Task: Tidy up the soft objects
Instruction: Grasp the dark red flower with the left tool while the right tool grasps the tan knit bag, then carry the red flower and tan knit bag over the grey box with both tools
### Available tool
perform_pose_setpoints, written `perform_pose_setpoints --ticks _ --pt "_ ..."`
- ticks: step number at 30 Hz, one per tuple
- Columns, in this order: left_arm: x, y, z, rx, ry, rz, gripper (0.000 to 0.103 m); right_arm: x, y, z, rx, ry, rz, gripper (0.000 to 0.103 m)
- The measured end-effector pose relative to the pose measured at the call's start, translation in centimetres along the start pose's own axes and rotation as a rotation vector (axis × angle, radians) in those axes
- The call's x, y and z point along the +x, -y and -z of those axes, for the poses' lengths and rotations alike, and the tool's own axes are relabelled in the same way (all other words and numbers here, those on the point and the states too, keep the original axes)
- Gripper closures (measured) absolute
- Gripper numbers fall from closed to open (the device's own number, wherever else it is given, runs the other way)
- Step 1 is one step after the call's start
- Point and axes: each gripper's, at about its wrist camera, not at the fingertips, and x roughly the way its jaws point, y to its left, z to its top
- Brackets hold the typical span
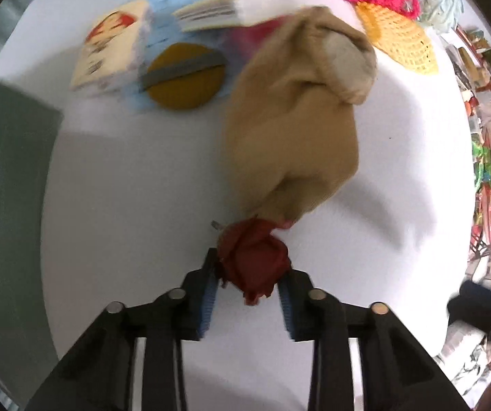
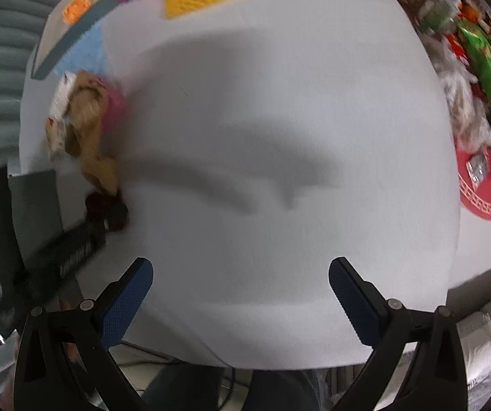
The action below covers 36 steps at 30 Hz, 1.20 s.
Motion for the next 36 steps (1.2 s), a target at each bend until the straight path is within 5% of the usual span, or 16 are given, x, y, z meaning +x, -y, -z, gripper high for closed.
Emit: perform_pose_setpoints --ticks 10,13,17,18,20,29,36 --pt "-3.7 -5.0 4.2 0.015 -0.001 -0.009 0.071 3.3 -9.7 -6.1 -0.116 0.008 -0.122 0.0" --pt "-4.6 -5.9 4.8 0.012 0.005 -0.015 0.071 6.4 -12.3 -7.1 -0.164 0.002 -0.07 0.0" --pt "-5.5 -7.1 5.6 0.004 0.004 -0.013 0.071 7.7 -13.9 -7.6 -0.216 0.012 0.014 0.028" --pt "-5.6 -7.2 5.7 0.002 0.002 -0.011 0.071 7.5 -14.2 -7.4 -0.237 0.016 0.026 0.057" --pt "-6.0 -7.3 5.8 0.005 0.005 -0.008 0.071 7.8 -14.3 -6.8 -0.25 -0.015 -0.004 0.084" --pt "-9.5 -3.5 5.3 0.05 0.101 -0.033 0.071 5.1 -8.5 -2.5 -0.193 -0.038 -0.068 0.087" --pt "-13.7 -4.1 5.6 -0.024 0.22 -0.048 0.071 2.3 -7.7 1.6 -0.24 -0.032 -0.084 0.087"
